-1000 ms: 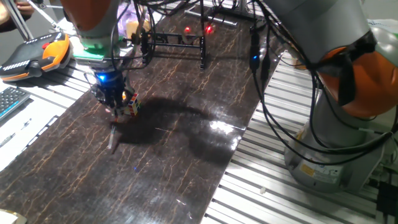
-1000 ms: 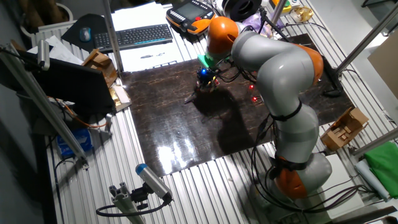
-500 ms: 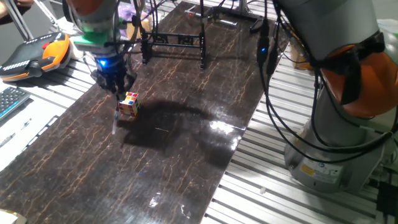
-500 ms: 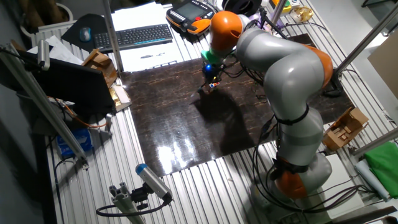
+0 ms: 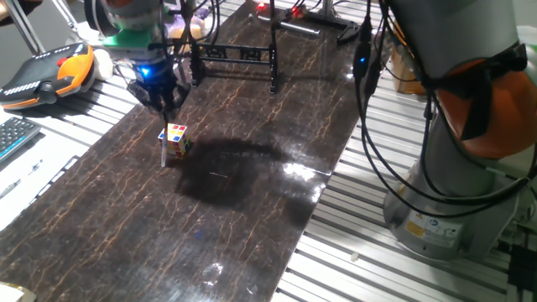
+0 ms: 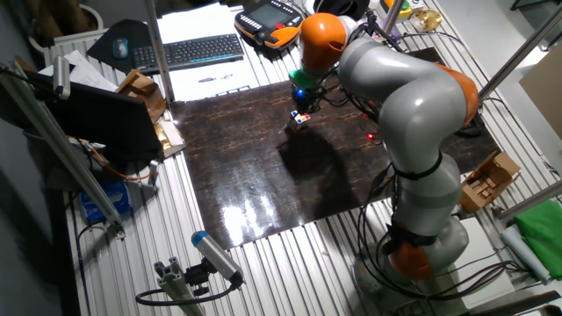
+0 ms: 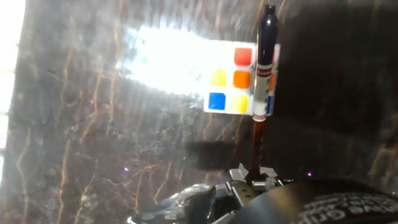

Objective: Place the brush on the pen rack

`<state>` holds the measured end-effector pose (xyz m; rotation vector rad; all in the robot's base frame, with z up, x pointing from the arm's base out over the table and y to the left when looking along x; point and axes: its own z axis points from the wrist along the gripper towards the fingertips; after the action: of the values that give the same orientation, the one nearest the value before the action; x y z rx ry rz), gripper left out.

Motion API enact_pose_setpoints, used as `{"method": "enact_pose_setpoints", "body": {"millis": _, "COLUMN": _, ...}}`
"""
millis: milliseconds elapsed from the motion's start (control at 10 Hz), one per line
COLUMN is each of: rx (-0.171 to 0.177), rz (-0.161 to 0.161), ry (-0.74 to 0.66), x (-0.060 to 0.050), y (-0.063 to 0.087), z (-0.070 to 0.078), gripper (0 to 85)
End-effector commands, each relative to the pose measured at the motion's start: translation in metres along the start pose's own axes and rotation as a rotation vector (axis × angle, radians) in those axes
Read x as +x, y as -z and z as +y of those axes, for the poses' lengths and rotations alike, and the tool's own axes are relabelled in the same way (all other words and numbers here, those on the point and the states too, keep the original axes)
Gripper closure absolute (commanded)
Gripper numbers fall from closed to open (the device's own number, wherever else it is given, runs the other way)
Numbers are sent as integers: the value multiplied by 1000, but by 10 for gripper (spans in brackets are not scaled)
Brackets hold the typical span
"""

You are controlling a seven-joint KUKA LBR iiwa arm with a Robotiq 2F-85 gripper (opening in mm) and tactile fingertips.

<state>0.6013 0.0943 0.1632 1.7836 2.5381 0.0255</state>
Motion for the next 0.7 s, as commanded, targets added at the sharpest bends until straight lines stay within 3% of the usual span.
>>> {"method": "enact_pose_setpoints", "body": {"millis": 0, "rx": 1, "rz": -9, "ry": -18, "x": -3, "y": 2, "z": -2, "gripper": 843}}
{"method": "enact_pose_setpoints", "body": {"millis": 200, "rx": 3, "rz": -38, "ry": -32, "x": -12, "y": 9, "z": -7, "gripper": 843}}
{"method": "enact_pose_setpoints", "body": {"millis": 600, "rx": 1, "rz": -46, "ry": -16, "x": -32, "y": 12, "z": -17, "gripper": 843}}
